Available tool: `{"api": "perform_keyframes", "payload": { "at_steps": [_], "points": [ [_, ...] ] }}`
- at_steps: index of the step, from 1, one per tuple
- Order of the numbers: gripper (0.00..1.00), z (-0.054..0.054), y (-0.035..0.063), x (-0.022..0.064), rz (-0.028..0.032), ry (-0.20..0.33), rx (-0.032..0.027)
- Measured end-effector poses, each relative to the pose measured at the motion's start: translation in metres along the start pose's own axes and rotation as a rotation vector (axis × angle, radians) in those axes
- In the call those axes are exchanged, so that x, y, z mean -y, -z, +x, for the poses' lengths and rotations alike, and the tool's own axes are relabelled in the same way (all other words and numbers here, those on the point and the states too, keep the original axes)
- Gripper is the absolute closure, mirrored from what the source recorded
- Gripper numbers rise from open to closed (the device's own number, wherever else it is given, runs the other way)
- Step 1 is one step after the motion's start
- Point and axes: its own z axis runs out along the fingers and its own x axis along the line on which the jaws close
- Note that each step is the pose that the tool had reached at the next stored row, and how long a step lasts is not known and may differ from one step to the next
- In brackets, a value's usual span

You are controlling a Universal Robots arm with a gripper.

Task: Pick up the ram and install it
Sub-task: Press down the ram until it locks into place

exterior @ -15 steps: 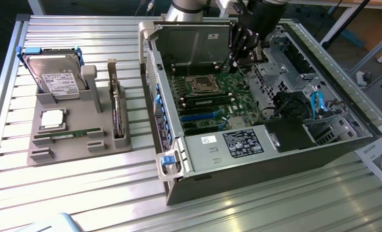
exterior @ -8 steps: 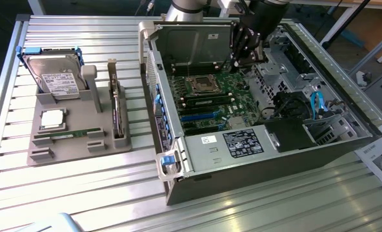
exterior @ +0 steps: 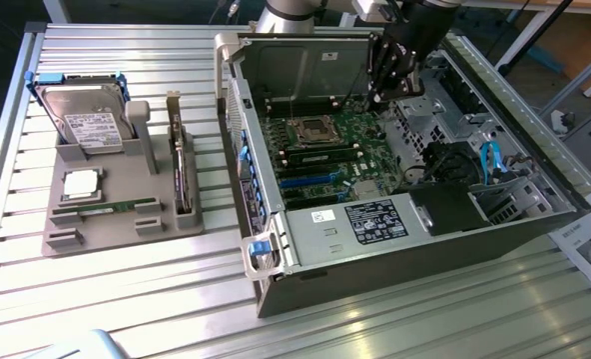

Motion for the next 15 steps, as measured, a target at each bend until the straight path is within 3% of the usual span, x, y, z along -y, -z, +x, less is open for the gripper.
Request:
{"api": "perform_keyframes", "payload": {
  "at_steps": [9, 15],
  "points": [
    [0.9, 0.0, 0.0007, 0.0174, 0.0, 0.0, 0.0],
    [0.9, 0.0, -0.0012, 0.0176, 0.0, 0.0, 0.0001]
  ]
}}
